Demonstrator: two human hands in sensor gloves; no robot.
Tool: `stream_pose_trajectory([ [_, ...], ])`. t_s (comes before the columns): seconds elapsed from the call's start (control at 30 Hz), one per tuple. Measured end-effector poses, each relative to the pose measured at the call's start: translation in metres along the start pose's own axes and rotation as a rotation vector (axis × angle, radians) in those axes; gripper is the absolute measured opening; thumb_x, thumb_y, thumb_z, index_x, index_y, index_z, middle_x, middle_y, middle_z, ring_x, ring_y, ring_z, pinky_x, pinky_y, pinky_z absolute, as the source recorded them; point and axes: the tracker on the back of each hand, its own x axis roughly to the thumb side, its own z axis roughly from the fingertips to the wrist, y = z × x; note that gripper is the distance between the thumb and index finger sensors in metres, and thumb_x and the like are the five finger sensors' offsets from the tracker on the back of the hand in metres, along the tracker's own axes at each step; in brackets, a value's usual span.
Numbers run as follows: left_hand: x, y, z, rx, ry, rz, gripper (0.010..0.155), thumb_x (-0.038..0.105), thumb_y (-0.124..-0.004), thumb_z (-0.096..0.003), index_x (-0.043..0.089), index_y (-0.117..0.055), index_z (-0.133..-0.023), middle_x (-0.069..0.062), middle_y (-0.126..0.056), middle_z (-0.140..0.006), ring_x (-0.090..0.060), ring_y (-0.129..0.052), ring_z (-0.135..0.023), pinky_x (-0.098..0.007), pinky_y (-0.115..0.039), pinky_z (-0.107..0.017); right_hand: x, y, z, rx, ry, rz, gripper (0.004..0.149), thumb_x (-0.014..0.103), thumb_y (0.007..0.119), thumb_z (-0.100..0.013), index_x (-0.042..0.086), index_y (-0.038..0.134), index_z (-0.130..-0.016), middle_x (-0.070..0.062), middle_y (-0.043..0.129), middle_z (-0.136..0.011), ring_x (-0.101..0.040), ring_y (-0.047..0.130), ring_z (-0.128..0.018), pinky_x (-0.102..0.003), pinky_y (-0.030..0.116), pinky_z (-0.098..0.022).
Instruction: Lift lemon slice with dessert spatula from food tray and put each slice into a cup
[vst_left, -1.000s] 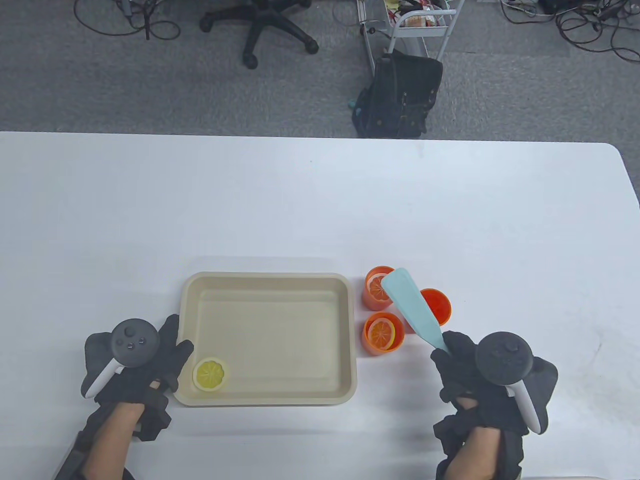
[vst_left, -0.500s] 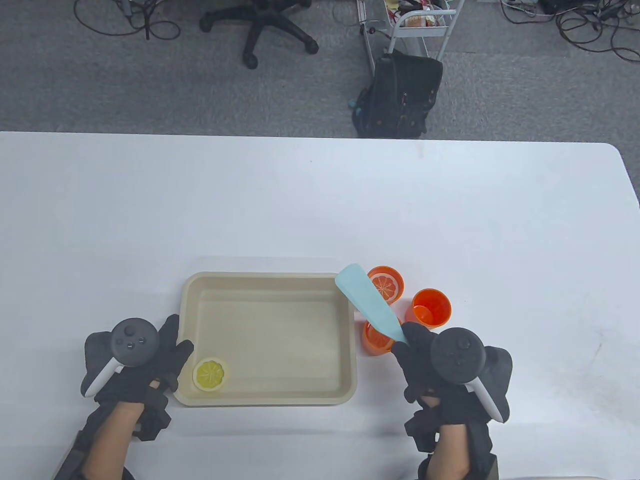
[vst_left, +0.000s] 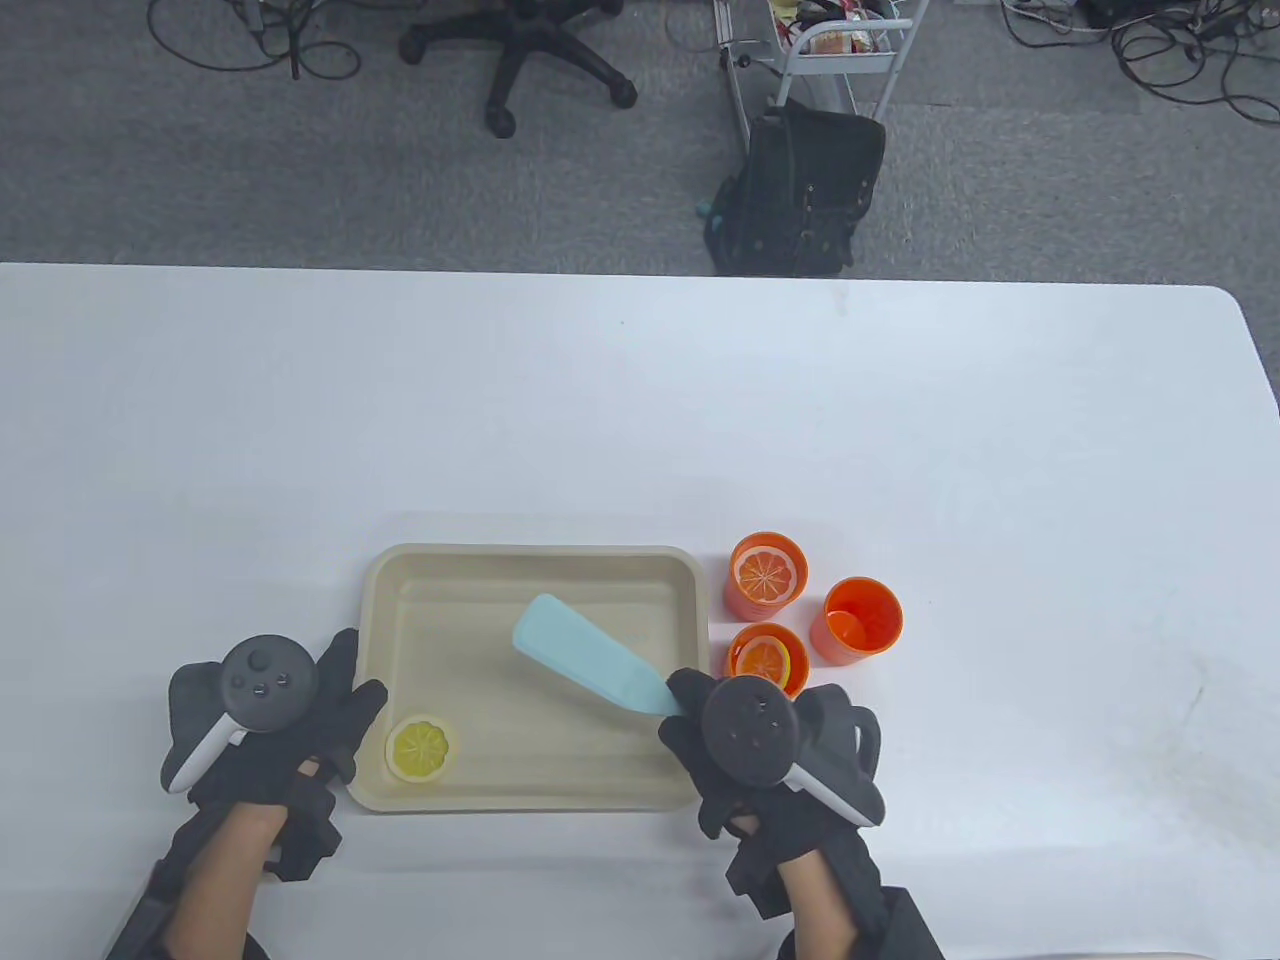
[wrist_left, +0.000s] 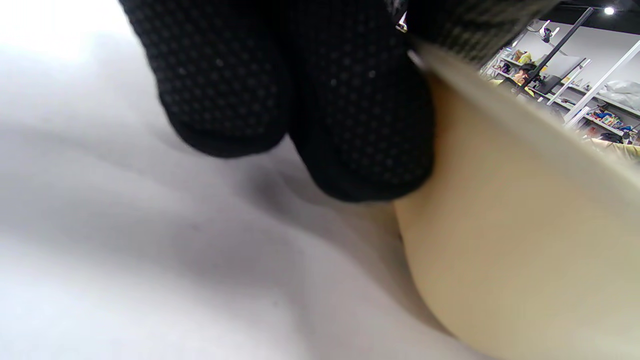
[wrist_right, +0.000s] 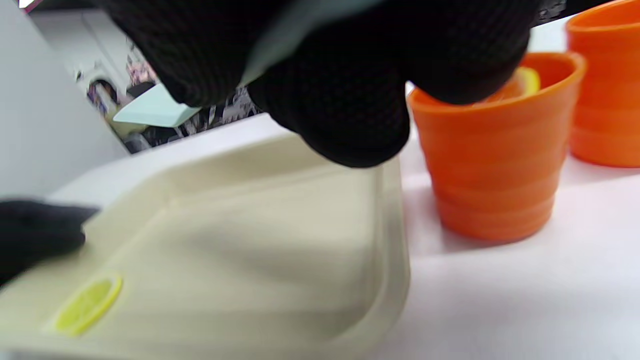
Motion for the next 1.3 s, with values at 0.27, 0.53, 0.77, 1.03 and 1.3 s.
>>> stream_pose_trajectory([
  [0.27,0.000,0.000,0.000,0.001,0.001,-0.002,0.073,0.047,-0.078,-0.0571,0.006,-0.051,-0.110,0.000,-0.096,-0.071,-0.004,-0.109,-0.039,-0.032,-0.096,-0.036,0.041,0.038,-0.018,0.096,-0.053,0.188,0.055,0.039,0.079,-0.051,0.014,0.072,-0.100,-0.007,0.093,-0.075,-0.015,0.103,-0.046,-0.040,0.087,-0.042],
  [0.53,0.000,0.000,0.000,0.000,0.001,-0.004,0.073,0.047,-0.078,-0.0570,0.006,-0.051,-0.110,0.001,-0.096,-0.071,-0.004,-0.109,-0.039,-0.032,-0.096,-0.036,0.053,0.060,-0.029,0.116,-0.026,0.336,0.055,0.039,0.079,-0.051,0.015,0.072,-0.100,-0.006,0.093,-0.077,-0.016,0.104,-0.050,-0.041,0.087,-0.045],
  [0.77,0.001,0.000,0.000,0.001,0.002,-0.008,0.073,0.047,-0.078,-0.0569,0.006,-0.051,-0.110,0.000,-0.096,-0.070,-0.004,-0.109,-0.038,-0.031,-0.096,-0.035,0.058,0.070,-0.033,0.136,-0.026,0.383,0.055,0.038,0.077,-0.051,0.018,0.071,-0.101,-0.006,0.091,-0.082,-0.019,0.105,-0.058,-0.045,0.086,-0.051],
  [1.03,0.001,0.000,0.000,0.003,0.004,-0.010,0.072,0.047,-0.078,-0.0571,0.005,-0.051,-0.110,0.001,-0.096,-0.070,-0.004,-0.109,-0.037,-0.031,-0.096,-0.035,0.061,0.077,-0.035,0.170,-0.046,0.365,0.055,0.038,0.076,-0.051,0.018,0.070,-0.102,-0.008,0.089,-0.085,-0.021,0.104,-0.063,-0.047,0.085,-0.054],
  [1.3,0.001,0.000,0.000,0.004,0.004,-0.012,0.073,0.047,-0.078,-0.0569,0.006,-0.051,-0.110,0.000,-0.097,-0.070,-0.003,-0.109,-0.037,-0.031,-0.096,-0.034,0.063,0.079,-0.037,0.187,-0.084,0.324,0.054,0.037,0.076,-0.051,0.018,0.071,-0.102,-0.008,0.089,-0.084,-0.021,0.103,-0.063,-0.048,0.085,-0.055],
])
